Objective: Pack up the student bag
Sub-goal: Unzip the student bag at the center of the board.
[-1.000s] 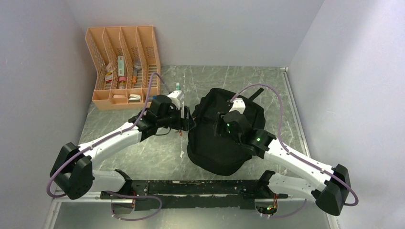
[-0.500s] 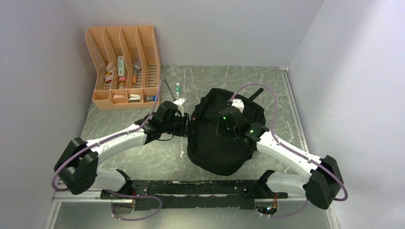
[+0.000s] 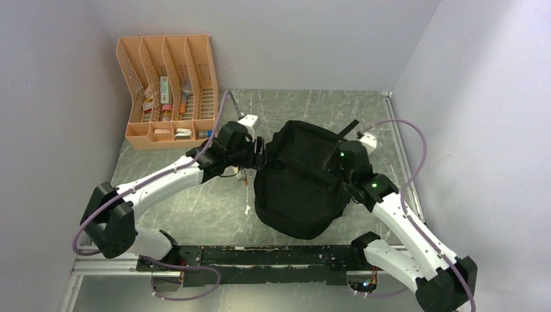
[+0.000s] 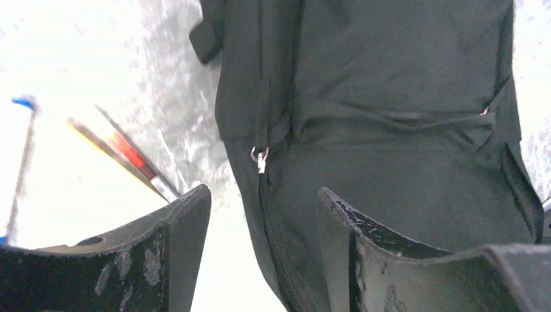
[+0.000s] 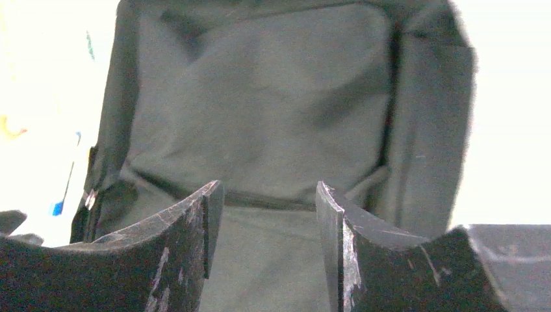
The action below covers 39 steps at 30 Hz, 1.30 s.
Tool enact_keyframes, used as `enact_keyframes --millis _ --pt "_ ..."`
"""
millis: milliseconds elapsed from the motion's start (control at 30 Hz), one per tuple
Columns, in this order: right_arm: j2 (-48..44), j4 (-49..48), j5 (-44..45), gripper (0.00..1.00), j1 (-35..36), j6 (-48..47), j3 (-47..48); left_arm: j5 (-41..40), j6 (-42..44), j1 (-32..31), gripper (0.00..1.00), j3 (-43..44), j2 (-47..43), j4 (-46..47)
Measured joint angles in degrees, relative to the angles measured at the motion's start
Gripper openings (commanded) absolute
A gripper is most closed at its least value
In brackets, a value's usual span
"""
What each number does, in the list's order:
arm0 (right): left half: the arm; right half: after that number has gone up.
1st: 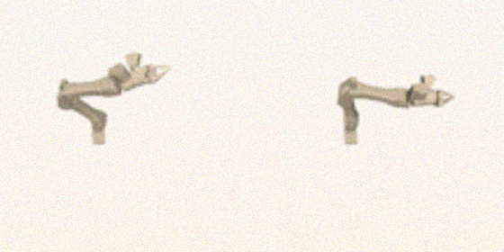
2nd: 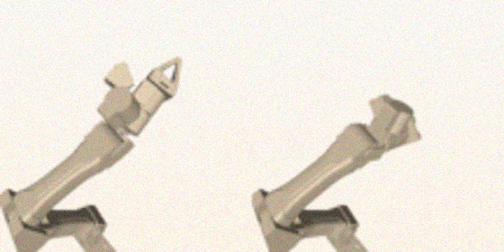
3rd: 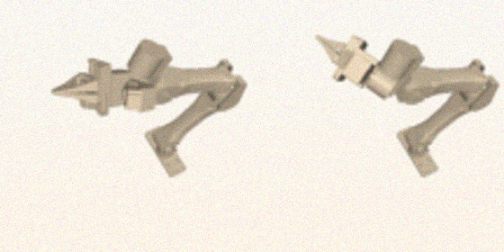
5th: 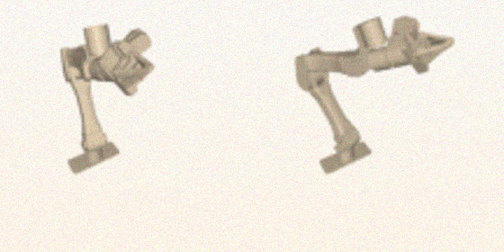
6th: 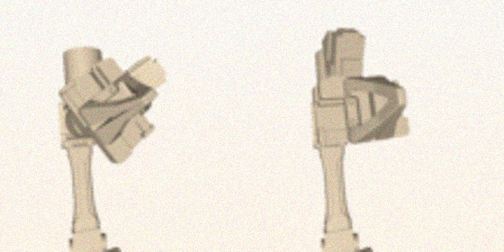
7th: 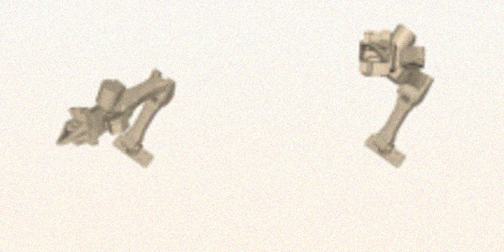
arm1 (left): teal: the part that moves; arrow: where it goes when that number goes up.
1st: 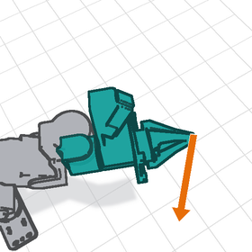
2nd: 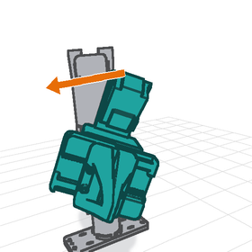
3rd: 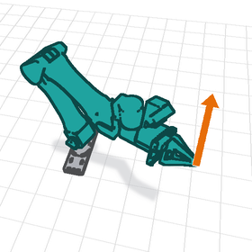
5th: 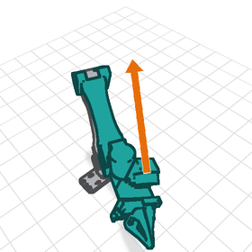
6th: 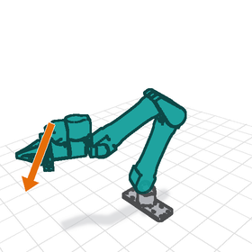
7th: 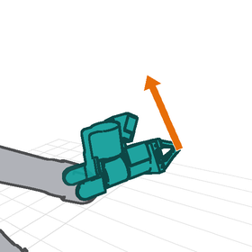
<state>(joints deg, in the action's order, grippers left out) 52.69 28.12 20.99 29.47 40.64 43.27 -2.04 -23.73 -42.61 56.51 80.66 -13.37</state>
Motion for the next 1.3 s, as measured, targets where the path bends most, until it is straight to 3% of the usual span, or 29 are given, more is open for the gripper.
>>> enact_keyframes --millis 200,500,867,1067,1167,1300 --pt "-4.0 0.83 -1.46 0.57 -13.14 -0.11 -3.39 -2.86 5.29 -2.75 0.67 8.52 0.87 -1.38" --pt "-3.02 -2.69 -13.7 0.59 -33.99 -1.9 -12.31 -1.6 13.6 -11.67 0.68 22.69 14.88 -1.49" --pt "-1.03 -13.14 -35.87 0.55 -48.46 -1.7 -23.17 2.16 20.65 -19.76 0.69 43.04 34.12 -4.85" --pt "-0.37 -19.04 -46.01 0.37 -52.35 -0.22 -27.15 3.17 21.84 -21.42 0.68 50.05 40.3 -7.37" --pt "-0.44 -21.79 -49.09 0.22 -52.87 0.74 -28.57 3.13 22.03 -21.64 0.69 50.71 41.77 -7.98" --pt "-0.48 -24.26 -51.95 0.1 -53.09 2.03 -29.62 2.8 22.05 -21.79 0.69 50.71 42.86 -9.07"
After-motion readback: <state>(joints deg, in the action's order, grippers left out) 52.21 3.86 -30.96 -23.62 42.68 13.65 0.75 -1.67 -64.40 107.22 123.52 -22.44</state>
